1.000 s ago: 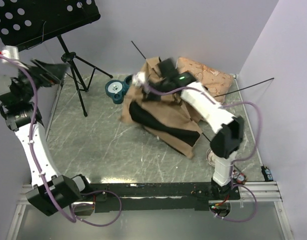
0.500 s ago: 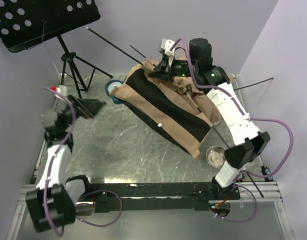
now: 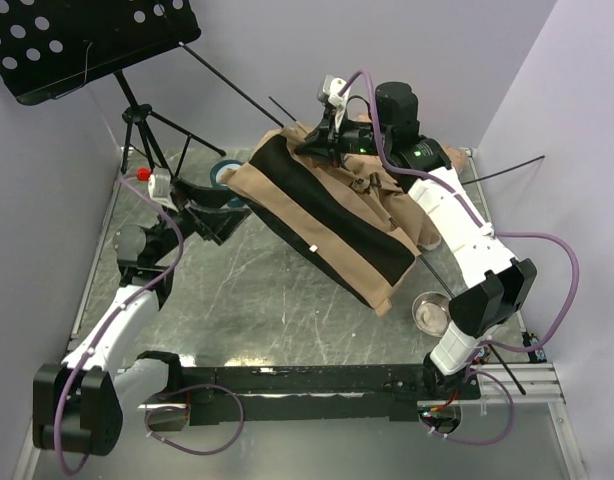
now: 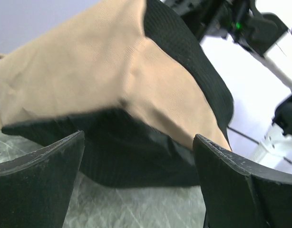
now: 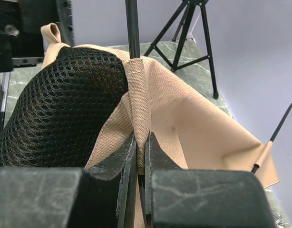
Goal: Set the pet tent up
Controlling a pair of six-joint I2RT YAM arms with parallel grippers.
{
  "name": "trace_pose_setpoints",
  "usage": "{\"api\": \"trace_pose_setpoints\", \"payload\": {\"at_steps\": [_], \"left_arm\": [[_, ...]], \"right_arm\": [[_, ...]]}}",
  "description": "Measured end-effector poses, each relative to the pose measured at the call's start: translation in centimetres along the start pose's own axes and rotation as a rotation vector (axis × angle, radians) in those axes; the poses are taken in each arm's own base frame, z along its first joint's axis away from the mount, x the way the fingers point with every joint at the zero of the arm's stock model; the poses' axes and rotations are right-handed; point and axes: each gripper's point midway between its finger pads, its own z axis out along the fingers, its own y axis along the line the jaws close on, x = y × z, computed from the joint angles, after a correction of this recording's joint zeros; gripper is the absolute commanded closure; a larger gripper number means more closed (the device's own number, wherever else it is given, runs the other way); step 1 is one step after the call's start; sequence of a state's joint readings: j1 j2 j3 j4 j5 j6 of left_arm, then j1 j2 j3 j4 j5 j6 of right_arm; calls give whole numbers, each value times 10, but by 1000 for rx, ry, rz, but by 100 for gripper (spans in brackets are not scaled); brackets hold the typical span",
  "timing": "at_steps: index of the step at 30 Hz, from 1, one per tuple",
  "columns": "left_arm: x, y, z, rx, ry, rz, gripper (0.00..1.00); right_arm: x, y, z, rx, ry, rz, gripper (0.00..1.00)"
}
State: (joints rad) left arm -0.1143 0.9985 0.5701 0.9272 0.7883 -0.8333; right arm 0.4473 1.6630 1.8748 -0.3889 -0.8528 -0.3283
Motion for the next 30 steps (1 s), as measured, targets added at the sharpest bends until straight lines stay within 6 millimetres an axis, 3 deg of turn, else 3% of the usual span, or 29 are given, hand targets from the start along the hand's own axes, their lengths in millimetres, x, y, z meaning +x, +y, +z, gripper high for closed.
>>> {"api": "trace_pose_setpoints", "payload": {"at_steps": [4,11,13,16,17,21,24,26,28,30], "left_arm": [[-9,5,16,-10,-26,-37,16],[-21,-5,32,3,-67,-87,32],[-20,-3,34,-4,-69,-104,29],[-19,2,35,-21,-76,-125,9],[-19,5,36,-31,-80,-138,9],[-19,10,37,-54,-93,-168,30],[-18,11,40,-58,-94,-182,51],[-18,12,41,-58,-95,-189,72],[-19,12,42,-58,-96,-187,99],[-22,12,41,-52,-96,-173,99]], "right_arm": [[2,-4,0,22,-2,14,100],[10,-9,-2,58,-3,83,100],[9,-11,-2,66,-8,92,100],[10,-12,-1,74,-13,108,100],[11,-13,-1,78,-13,113,100],[9,-14,-1,88,-21,128,100],[8,-15,1,90,-32,133,100],[10,-14,1,88,-31,142,100],[13,-13,2,79,-27,146,100],[16,-10,1,67,-19,139,100]]}}
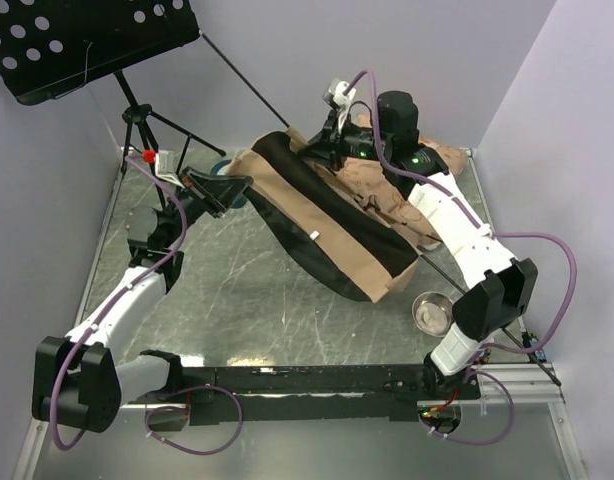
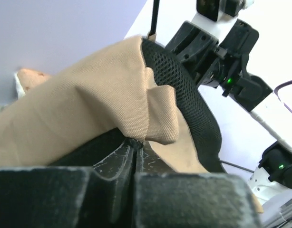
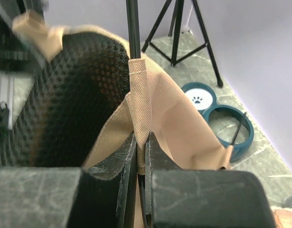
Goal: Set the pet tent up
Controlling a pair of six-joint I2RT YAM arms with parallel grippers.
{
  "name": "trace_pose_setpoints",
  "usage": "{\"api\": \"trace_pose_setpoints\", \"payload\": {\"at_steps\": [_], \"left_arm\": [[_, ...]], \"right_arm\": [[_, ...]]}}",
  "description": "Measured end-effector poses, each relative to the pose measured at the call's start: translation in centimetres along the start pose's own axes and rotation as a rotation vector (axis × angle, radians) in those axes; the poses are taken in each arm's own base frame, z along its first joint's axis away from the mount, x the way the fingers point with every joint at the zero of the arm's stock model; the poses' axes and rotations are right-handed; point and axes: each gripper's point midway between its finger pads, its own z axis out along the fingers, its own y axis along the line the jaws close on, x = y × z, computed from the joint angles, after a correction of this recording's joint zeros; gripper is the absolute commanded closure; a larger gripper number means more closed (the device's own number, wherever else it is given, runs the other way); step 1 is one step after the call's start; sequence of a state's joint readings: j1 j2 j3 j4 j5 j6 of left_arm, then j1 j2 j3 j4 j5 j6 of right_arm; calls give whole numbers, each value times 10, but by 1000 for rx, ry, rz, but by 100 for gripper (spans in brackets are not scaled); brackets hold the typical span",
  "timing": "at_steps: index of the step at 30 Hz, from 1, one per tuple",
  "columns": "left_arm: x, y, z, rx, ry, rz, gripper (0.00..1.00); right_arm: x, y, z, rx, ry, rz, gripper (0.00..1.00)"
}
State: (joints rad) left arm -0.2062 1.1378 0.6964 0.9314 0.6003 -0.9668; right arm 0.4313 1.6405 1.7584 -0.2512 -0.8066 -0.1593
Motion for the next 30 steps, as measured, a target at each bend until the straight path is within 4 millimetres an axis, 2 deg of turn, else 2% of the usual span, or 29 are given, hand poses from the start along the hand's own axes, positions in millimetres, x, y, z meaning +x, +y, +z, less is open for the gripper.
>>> {"api": "trace_pose_setpoints", "payload": {"at_steps": [3,7,9,11,13,17,19,21,25,28,30], "left_arm": [[-9,2,-5,1,1,51,99],[-18,5,-19,1,41,141,99],[-15,2,-22,23,84,191,99],[-13,0,-25,43,118,241,99],[-9,-2,-28,66,161,294,99],[4,-4,-34,115,245,368,99],[10,-5,-37,143,281,393,99],[14,-7,-39,167,315,412,99],[13,-15,-38,213,359,474,99],[15,-19,-36,241,385,506,99],[19,-21,-37,257,403,516,99]], "right_arm": [[12,6,-6,-13,33,-35,100],[39,25,-25,-49,99,-96,67],[49,35,-34,-69,134,-113,39],[60,42,-46,-86,178,-120,23],[67,46,-53,-102,208,-136,15],[72,54,-61,-132,232,-128,12],[62,57,-61,-143,213,-121,12],[42,61,-60,-154,170,-121,13],[-16,72,-52,-180,39,-155,17],[-51,95,-36,-232,-46,-193,23],[-67,113,-22,-280,-88,-208,28]]}}
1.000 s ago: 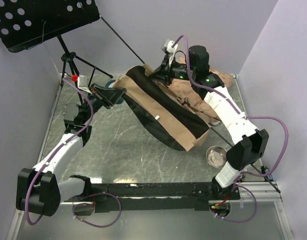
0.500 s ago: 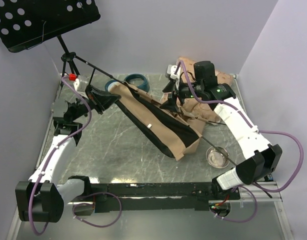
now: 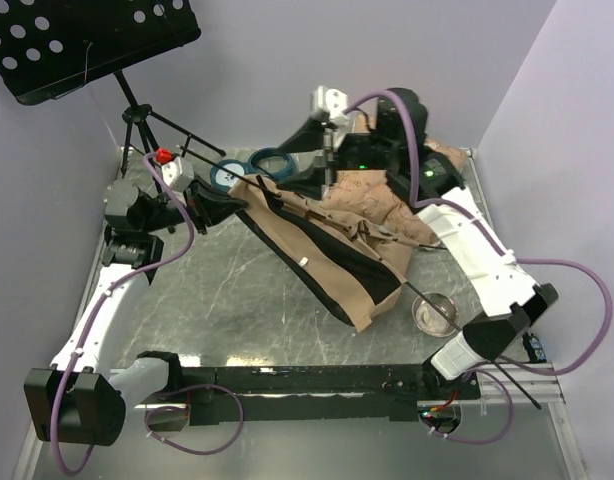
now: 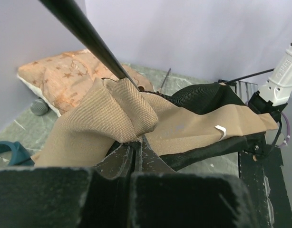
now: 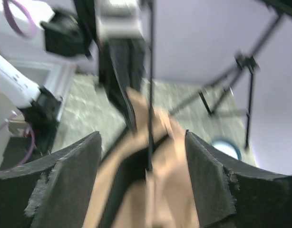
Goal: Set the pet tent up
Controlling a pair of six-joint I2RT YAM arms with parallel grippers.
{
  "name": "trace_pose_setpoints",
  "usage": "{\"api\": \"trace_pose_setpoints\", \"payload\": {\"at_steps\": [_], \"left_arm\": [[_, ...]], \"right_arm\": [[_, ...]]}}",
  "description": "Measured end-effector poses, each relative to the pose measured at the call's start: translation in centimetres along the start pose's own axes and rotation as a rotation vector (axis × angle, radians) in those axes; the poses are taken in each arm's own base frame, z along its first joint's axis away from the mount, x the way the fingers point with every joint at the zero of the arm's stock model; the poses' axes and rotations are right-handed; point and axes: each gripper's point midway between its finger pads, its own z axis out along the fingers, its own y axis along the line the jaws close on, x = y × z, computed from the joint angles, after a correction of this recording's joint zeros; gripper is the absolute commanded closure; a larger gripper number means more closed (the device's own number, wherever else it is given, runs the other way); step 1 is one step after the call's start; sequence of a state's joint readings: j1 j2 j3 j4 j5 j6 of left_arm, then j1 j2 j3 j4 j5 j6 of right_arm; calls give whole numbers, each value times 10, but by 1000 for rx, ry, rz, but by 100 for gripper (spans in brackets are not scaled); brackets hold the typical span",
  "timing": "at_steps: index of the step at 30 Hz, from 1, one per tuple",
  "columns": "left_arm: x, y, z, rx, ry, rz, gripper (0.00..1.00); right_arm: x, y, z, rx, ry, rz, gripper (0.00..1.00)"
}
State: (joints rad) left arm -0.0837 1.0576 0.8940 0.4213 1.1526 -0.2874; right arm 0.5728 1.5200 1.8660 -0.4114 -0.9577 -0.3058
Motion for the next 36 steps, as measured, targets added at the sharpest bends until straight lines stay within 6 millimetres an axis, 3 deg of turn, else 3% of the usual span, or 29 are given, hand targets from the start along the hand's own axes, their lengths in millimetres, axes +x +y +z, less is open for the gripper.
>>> {"api": "trace_pose_setpoints", "payload": {"at_steps": [3,6,11,16,27,32,36], "left_arm": [[6,-2,1,9,18,-4,99],[9,-2,1,11,26,-3,99],[14,-2,1,12,43,-5,99],[16,-3,2,18,50,2,99],[19,-3,1,19,60,9,99],[23,-4,1,23,72,9,99],[25,-4,0,22,83,6,99]], "right_arm": [[-14,8,27,-44,-46,-6,35],[-19,2,51,-51,-71,8,37],[-7,-14,85,-33,-67,46,38],[-2,-17,109,-40,-67,61,38],[-6,2,120,-82,-70,72,41],[-12,-1,130,-70,-82,48,56],[-1,-7,139,-53,-60,55,70]]}}
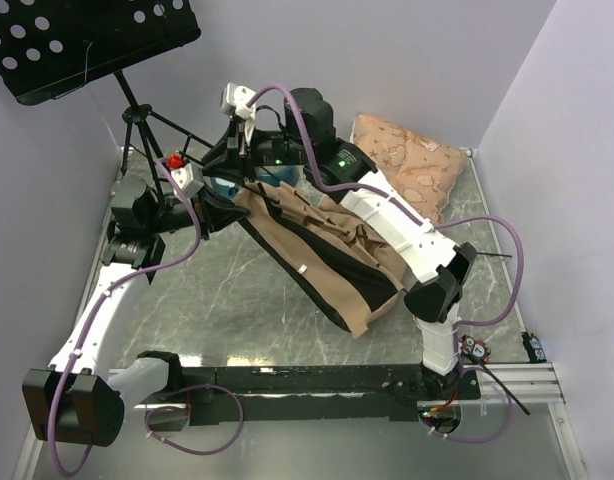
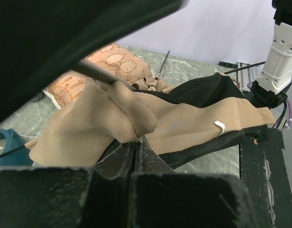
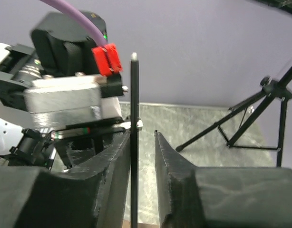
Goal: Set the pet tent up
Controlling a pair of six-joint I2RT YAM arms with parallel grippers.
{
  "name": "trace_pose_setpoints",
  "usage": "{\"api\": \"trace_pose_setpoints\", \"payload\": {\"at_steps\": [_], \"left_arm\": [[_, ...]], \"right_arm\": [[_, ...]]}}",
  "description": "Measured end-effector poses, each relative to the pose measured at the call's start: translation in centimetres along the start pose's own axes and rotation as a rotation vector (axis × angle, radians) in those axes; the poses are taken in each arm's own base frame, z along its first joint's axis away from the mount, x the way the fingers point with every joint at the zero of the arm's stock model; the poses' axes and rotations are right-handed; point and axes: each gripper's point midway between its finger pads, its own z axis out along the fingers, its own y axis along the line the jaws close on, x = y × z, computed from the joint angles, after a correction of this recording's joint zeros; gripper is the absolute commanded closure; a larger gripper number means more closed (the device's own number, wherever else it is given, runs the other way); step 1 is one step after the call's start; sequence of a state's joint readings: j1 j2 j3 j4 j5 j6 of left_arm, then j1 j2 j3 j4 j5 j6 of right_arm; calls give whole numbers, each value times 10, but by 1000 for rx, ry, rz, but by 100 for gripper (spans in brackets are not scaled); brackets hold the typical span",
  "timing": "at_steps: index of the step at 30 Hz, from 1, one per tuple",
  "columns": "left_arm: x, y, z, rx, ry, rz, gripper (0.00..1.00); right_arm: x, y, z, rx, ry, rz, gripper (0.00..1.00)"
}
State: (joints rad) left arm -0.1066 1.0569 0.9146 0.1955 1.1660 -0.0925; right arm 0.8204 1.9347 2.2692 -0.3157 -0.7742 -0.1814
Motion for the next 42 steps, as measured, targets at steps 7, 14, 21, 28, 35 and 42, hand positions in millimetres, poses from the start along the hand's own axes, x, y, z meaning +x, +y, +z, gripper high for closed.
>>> {"api": "trace_pose_setpoints", "payload": {"at_steps": [7,14,21,28,35,42], "left_arm": [[1,-3,-1,0,8,-11,99],[-1,3,-14,-27,3,-67,99],[-21,-4,-36,-50,-33,-64,99],[-24,-14,-45,-15,-21,-39,99],[-39,-14,-46,31,25,37,99],[-39,-19,-47,64,50,11,99]], "right_arm": [[12,-3,1,10,31,-7,100],[30,-1,-10,32,86,-76,100],[22,9,-53,73,127,-203,100],[31,10,-82,101,190,-300,100],[52,14,-86,66,259,-328,100],[69,14,-85,51,308,-331,100]]}}
